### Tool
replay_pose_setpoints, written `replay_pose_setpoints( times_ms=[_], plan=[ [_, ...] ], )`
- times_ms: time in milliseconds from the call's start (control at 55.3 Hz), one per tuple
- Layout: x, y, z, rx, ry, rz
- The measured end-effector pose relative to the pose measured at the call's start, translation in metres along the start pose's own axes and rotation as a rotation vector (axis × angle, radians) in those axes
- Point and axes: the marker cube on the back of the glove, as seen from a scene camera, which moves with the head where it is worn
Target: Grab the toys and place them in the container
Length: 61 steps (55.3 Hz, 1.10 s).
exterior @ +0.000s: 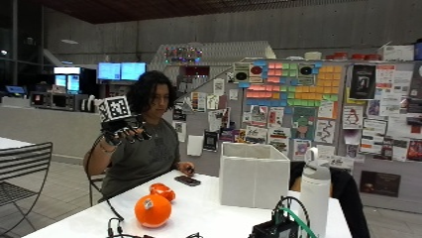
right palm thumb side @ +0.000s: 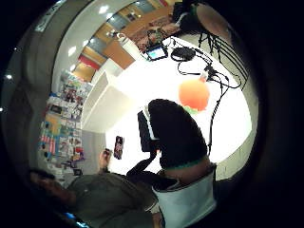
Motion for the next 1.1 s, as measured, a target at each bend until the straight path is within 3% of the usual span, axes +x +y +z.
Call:
replay_pose_setpoints(
  times_ms=[452,615,813,994,1103],
  plan=[
    [-0.009,-0.024,0.036,-0.069,-0.016,0.001],
    [-0.013,-0.046,0.104,-0.144,-0.012,0.016],
    [0.003,-0.063,0.226,-0.279,0.167,0.071],
    [0.01,-0.071,0.256,-0.145,0.229,0.094],
    [0.014,-0.069,0.257,0.017,0.179,0.064]
  ],
)
